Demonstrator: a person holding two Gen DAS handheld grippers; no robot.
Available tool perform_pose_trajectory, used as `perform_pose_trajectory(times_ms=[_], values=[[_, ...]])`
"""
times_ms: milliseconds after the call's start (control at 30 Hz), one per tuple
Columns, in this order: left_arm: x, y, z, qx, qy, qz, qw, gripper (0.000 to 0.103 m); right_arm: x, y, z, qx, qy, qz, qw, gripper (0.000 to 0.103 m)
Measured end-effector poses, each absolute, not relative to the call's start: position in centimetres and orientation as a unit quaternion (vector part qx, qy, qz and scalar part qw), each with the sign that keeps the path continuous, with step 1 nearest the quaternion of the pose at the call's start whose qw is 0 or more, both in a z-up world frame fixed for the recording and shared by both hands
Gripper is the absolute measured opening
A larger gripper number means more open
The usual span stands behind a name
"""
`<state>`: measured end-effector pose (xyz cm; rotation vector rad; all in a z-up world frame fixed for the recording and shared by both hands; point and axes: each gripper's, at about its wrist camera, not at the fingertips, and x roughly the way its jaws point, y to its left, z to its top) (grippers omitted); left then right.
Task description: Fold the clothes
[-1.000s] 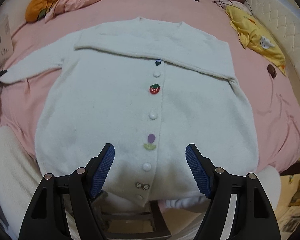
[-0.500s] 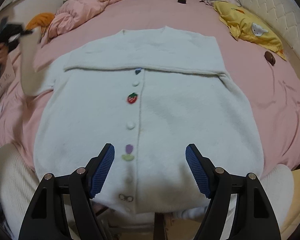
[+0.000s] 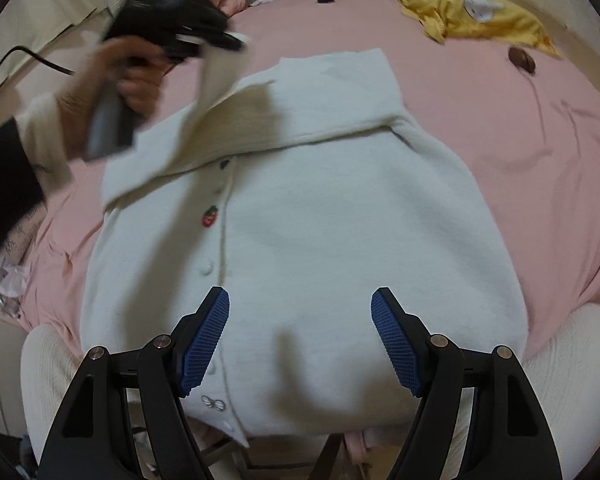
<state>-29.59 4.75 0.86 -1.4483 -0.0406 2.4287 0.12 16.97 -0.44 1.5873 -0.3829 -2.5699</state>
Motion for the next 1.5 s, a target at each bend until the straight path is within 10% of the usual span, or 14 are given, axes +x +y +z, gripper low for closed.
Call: perform_pose_trajectory(times_ms=[267,367,567,700,933,1200,1300,1367,1500], values=[[-22.8,16.4,-7.6,-0.434,0.406,0.796,0.111,0.007,-0.2,20.3,-2.6,0.539,-0.162,-0.826,0.032,0.074],[-21.1,17.8,-7.9,-0.393,0.484,0.772,0.120,0.023,-0.1,20.8,-3.1,0.542,-0.170,-0.823,0.027,0.074],[-20.2,12.6,-1.4,-0.493,0.194,0.801,0.278,0.067,-0.2,22.0,-2.7,0.534,-0.184,-0.825,0.012,0.074],[-20.6,3.2,1.8,-0.507,-0.034,0.824,0.251,0.071,-3.2,24.4,-1.2,0.488,-0.248,-0.835,0.059,0.074],[-20.9,-13.1,-0.6,-0.518,-0.054,0.853,0.033,0.071,-16.6,29.4,0.2,0.414,-0.351,-0.821,0.176,0.074],[-21.0,-17.9,-5.3,-0.539,-0.124,0.833,0.030,0.072,-29.1,29.2,-5.6,0.514,-0.336,-0.775,0.147,0.074],[-21.3,-17.0,-5.8,-0.532,-0.113,0.838,0.033,0.078,-29.7,27.9,-7.9,0.540,-0.324,-0.769,0.109,0.058],[-21.6,-16.9,-6.0,-0.533,-0.105,0.839,0.036,0.078,-29.2,27.2,-7.4,0.522,-0.338,-0.769,0.149,0.009],[-21.5,-17.7,-4.7,-0.523,-0.132,0.841,0.045,0.078,-27.7,26.3,-5.4,0.513,-0.329,-0.766,0.204,0.010]])
